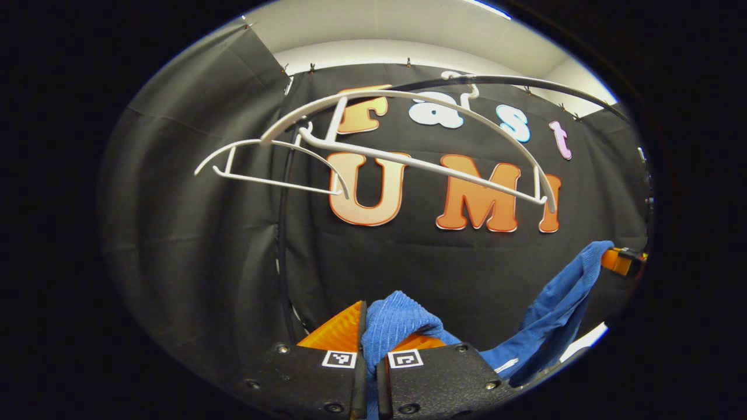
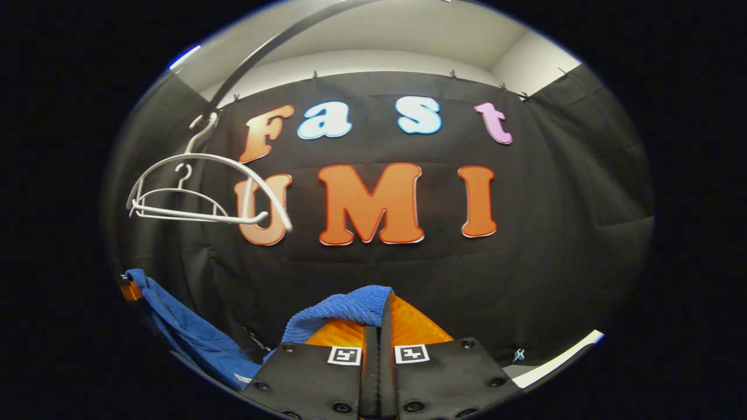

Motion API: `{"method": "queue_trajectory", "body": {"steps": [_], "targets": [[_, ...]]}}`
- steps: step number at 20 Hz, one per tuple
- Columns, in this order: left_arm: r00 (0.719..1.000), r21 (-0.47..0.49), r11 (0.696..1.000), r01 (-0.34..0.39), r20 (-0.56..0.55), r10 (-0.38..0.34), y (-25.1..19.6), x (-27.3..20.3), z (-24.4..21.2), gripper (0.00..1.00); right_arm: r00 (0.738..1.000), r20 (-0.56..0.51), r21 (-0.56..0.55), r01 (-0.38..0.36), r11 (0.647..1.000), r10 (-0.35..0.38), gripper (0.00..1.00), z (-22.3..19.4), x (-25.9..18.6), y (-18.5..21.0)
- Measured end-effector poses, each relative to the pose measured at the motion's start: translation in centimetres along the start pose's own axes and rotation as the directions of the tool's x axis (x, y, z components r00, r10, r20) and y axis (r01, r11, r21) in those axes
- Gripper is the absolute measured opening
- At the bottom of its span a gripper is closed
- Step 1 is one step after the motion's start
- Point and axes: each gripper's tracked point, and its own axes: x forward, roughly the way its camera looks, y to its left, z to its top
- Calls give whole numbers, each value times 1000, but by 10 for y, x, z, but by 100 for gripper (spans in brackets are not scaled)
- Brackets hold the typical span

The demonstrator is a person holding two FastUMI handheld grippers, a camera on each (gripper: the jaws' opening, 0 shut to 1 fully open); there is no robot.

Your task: Grasp the clothes on the hanger with both hands and then place them into the laundry hamper below.

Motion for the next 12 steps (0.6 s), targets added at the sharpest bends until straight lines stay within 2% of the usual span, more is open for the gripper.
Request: {"method": "queue_trajectory", "body": {"steps": [3,5,7,9,12], "targets": [[998,-37,997,64,-19,-65,-26,7,-4,8,988,-33,16,-150,989,151,7,-12,-3,55],[993,-62,992,109,-35,-112,-43,11,-12,9,966,-62,64,-246,967,250,7,-24,-8,92],[980,-155,973,169,-77,-183,-65,10,-32,7,941,-101,111,-313,943,324,7,-40,-8,121],[970,-229,957,178,-125,-210,-73,10,-57,8,922,-155,125,-338,933,355,7,-65,-10,137],[947,-264,955,138,-246,-205,-75,15,-102,9,884,-274,154,-347,925,377,7,-112,-9,147]]}}
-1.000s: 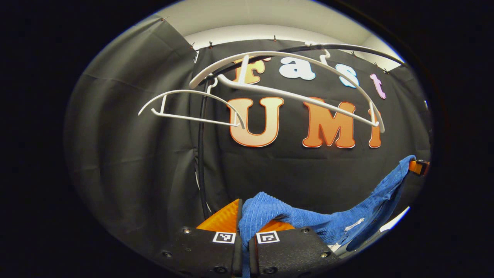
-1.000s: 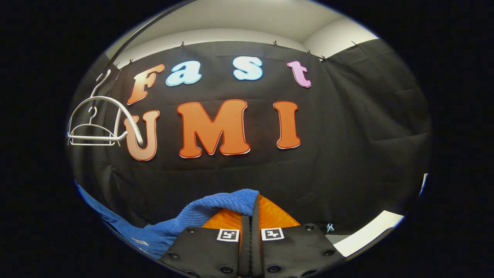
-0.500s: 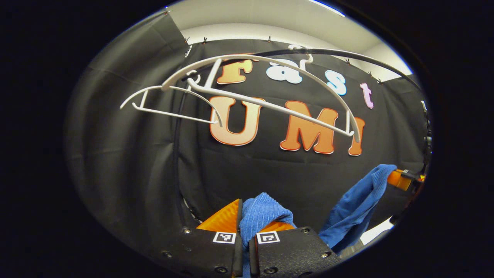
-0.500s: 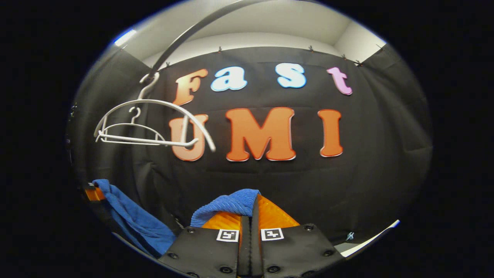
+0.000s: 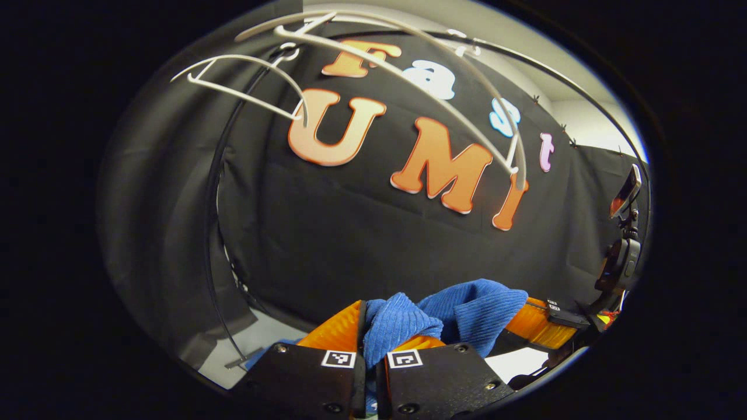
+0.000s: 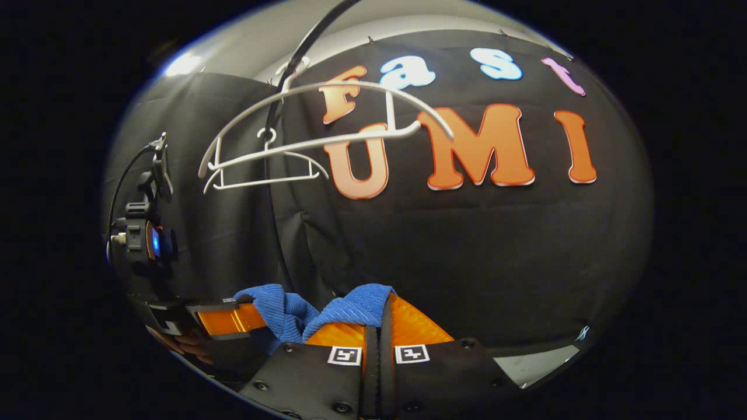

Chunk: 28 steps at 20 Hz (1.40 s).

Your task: Grasp the clothes on the hanger with both hands and then place them into the laundry hamper below.

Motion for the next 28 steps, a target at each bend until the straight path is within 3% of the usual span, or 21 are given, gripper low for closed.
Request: {"method": "queue_trajectory", "body": {"steps": [5,11,12,16,17,18,19,22,23,24,28], "targets": [[977,-50,997,-56,-210,45,22,15,-79,7,974,-227,24,3,1000,3,7,-88,22,0],[898,-94,986,-141,-431,87,42,20,-162,9,894,-447,14,9,1000,-2,8,-185,34,-2],[886,-89,985,-145,-454,90,49,17,-174,12,881,-472,13,12,1000,-4,8,-199,34,-1],[845,-83,978,-193,-521,122,63,3,-200,46,820,-572,24,24,999,-5,12,-240,30,-5],[833,-93,974,-208,-538,126,66,-1,-208,42,805,-594,32,26,999,-1,6,-253,22,-8],[824,-111,968,-226,-552,129,67,-4,-213,57,793,-610,41,31,999,0,27,-260,17,-11],[818,-130,961,-245,-560,133,68,-7,-215,63,780,-626,57,30,998,12,24,-267,11,-8],[809,-151,945,-291,-565,159,82,-20,-226,93,747,-664,80,61,995,7,91,-280,-4,-7],[807,-149,942,-301,-566,168,85,-22,-226,94,744,-669,88,72,994,6,86,-281,-5,-8],[806,-144,941,-305,-566,175,87,-23,-225,94,744,-669,98,76,992,9,98,-282,-6,-6],[826,-90,957,-275,-532,187,85,-31,-212,94,767,-641,79,78,994,-9,98,-269,-10,-5]]}}
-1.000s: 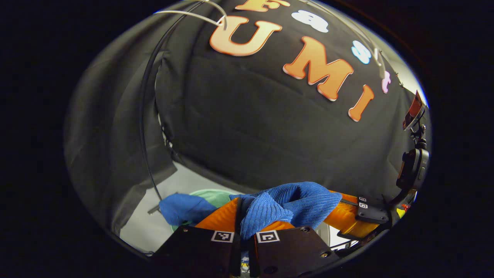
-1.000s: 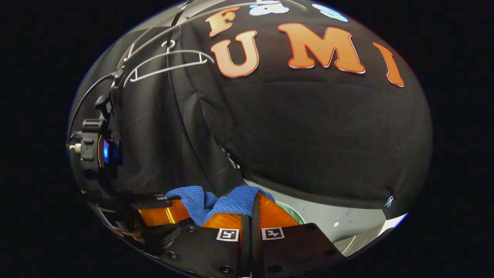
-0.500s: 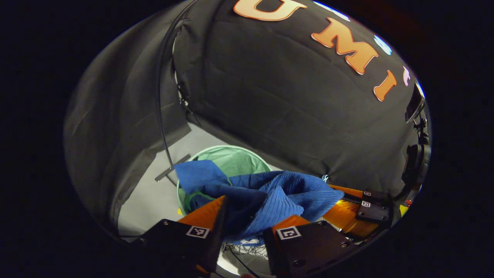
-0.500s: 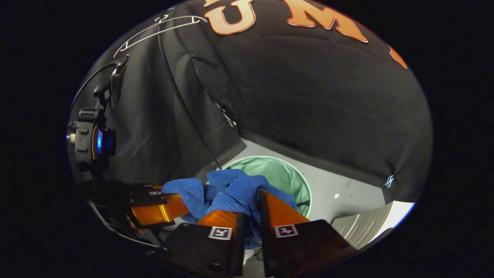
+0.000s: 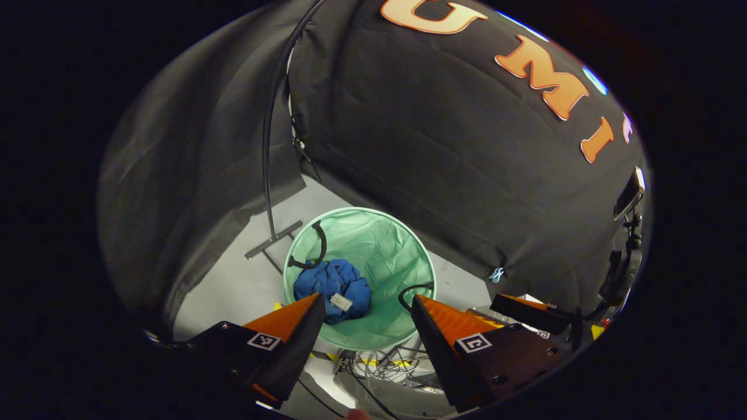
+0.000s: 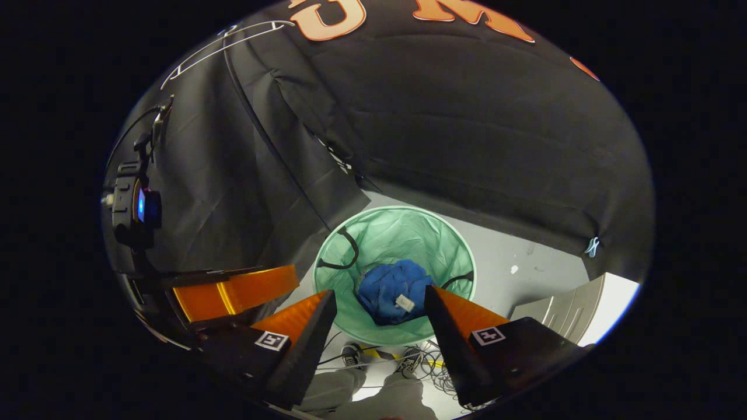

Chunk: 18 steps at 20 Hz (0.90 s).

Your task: Grasp the clothes on the hanger with both hands and then place them into the laundry hamper below.

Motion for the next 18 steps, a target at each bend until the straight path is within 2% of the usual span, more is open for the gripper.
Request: {"method": "queue_trajectory", "body": {"steps": [5,9,12,16,18], "targets": [[988,22,1000,8,155,-11,-3,-37,40,94,994,104,8,15,1000,-16,99,30,-22,11],[949,62,998,3,313,-22,-2,-85,89,94,969,242,37,44,998,-52,98,62,-59,23],[903,101,995,26,424,-66,-3,-128,130,94,917,387,45,91,995,-101,98,94,-101,34],[833,169,985,26,541,-114,-5,-178,162,94,800,575,69,161,985,-171,98,131,-176,53],[800,179,984,20,587,-123,-10,-212,176,94,756,632,66,165,984,-169,98,140,-208,62]]}}
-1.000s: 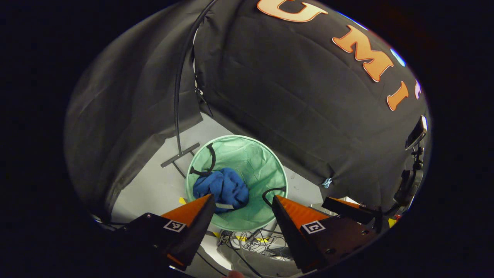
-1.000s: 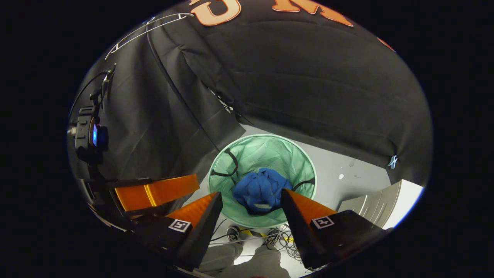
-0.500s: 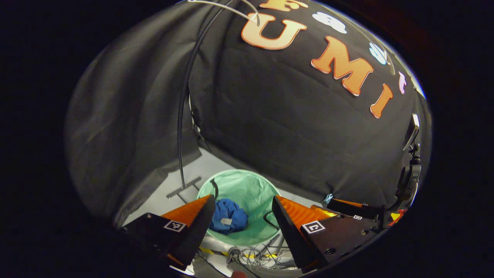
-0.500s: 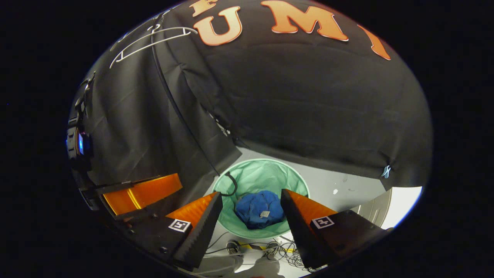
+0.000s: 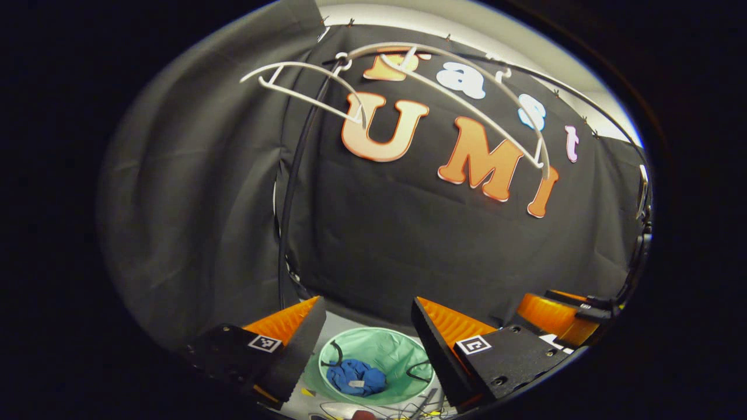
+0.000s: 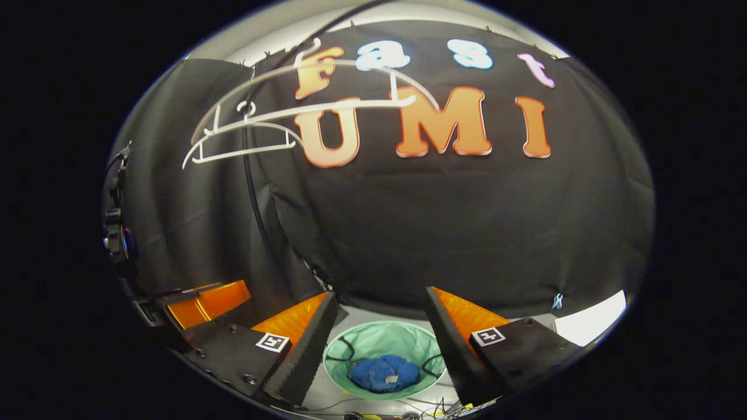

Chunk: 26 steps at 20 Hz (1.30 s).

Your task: Grasp the clothes on the hanger with both hands and then place them into the laundry hamper below.

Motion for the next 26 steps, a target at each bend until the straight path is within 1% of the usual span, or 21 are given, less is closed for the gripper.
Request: {"method": "queue_trajectory", "body": {"steps": [2,4,6,7,8,9,10,11,12,14,16,17,18,19,20,21,22,24,25,26], "targets": [[998,-15,1000,3,60,-2,-3,-26,29,94,999,43,-22,-8,1000,9,98,14,-20,-6],[992,-25,1000,-10,126,13,-5,-47,51,93,996,87,-20,-35,999,37,98,39,-41,-5],[978,-17,999,-35,207,38,-6,-72,68,93,989,146,-32,-35,999,40,98,59,-62,-16],[968,-6,999,-44,246,44,-10,-82,75,93,984,174,-44,-24,999,32,98,68,-68,-24],[962,-6,999,-49,268,48,-13,-96,78,93,983,181,-45,-17,999,25,98,70,-76,-34],[960,-16,999,-47,276,50,-16,-108,77,93,981,188,-34,-28,999,34,98,71,-86,-40],[958,-21,999,-47,281,51,-21,-122,81,93,980,198,-19,-32,999,35,100,73,-96,-47],[957,-18,998,-62,284,64,-26,-137,82,88,978,205,-13,-33,999,35,98,76,-103,-54],[950,-11,996,-85,299,85,-28,-140,84,93,976,215,-21,-28,999,32,95,79,-112,-63],[941,-8,994,-112,320,109,-44,-157,84,93,972,234,-40,-15,999,24,89,84,-129,-77],[938,-9,991,-132,323,128,-53,-172,83,93,969,244,-37,-28,999,36,89,91,-148,-87],[933,-7,989,-146,330,140,-56,-179,85,88,966,254,-37,-37,999,45,89,94,-156,-91],[928,-4,987,-159,340,151,-62,-188,85,93,962,266,-41,-44,998,54,89,98,-163,-95],[921,1,985,-172,355,160,-67,-198,87,88,959,278,-45,-48,998,59,89,100,-169,-99],[911,11,982,-189,375,171,-70,-211,88,93,956,285,-45,-52,998,63,89,102,-173,-102],[902,23,977,-214,388,189,-69,-219,89,93,956,287,-41,-60,997,69,89,103,-176,-103],[897,29,972,-232,394,202,-69,-223,87,99,955,286,-31,-74,997,80,89,103,-179,-102],[892,28,969,-247,398,216,-70,-230,88,88,951,289,-21,-105,994,107,98,103,-184,-98],[891,25,968,-250,398,219,-71,-232,88,88,950,290,-22,-113,993,115,98,102,-186,-97],[890,22,970,-244,402,215,-74,-233,87,88,950,289,-27,-117,993,119,89,100,-189,-97]]}}
